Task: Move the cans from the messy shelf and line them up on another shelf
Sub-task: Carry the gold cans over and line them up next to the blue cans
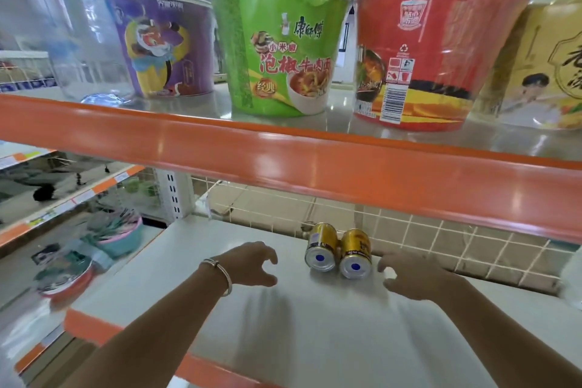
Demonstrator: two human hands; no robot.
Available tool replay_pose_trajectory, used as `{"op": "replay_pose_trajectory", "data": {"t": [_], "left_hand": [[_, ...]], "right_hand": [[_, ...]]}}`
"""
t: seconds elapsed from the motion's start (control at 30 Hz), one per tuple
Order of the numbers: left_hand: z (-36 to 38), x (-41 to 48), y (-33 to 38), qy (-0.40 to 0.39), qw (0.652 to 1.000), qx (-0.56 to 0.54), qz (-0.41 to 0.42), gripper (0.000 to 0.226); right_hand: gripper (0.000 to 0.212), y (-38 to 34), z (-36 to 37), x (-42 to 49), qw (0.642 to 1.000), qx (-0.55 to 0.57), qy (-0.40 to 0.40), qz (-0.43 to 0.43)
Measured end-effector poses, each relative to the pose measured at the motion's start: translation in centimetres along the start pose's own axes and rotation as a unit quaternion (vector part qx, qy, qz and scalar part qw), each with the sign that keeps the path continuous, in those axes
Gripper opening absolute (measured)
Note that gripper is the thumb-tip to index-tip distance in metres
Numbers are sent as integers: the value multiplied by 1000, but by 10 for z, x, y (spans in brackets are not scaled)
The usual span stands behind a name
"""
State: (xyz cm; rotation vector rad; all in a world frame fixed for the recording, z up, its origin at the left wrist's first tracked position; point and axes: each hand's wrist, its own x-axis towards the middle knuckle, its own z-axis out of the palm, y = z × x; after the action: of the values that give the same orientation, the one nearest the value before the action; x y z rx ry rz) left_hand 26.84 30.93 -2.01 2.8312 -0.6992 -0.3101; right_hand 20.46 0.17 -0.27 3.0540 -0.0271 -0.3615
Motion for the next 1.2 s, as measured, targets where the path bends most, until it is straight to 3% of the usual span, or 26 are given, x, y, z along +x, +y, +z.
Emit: {"op": "replay_pose_trajectory", "data": {"t": [0.13,0.27,0.33,0.47,0.67,0.8,0.97,1.07,1.2], "left_hand": [[5,28,10,12,999,-29,20,49],[10,58,42,76,988,-121,63,59],[18,71,57,82,986,-125,73,58],[35,83,69,9,992,-112,52,54],[39,33,71,72,986,-93,116,39],[41,-31,66,-16,989,-47,137,51],[27,-40,70,-73,990,-121,18,50],[30,-35,81,-90,991,-95,4,48],[36,-27,86,-103,994,-37,14,56]], "right_hand": [[17,-20,-3,16,995,66,67,14],[48,-42,8,42,973,201,107,38],[47,-56,19,50,974,209,79,28],[50,-68,26,53,955,270,91,81],[28,-67,37,8,961,255,61,89],[18,-46,45,-39,934,352,-34,56],[64,-58,49,-52,881,451,7,141],[83,-79,56,-58,905,403,-2,139],[86,-87,60,-74,896,401,17,189]]}}
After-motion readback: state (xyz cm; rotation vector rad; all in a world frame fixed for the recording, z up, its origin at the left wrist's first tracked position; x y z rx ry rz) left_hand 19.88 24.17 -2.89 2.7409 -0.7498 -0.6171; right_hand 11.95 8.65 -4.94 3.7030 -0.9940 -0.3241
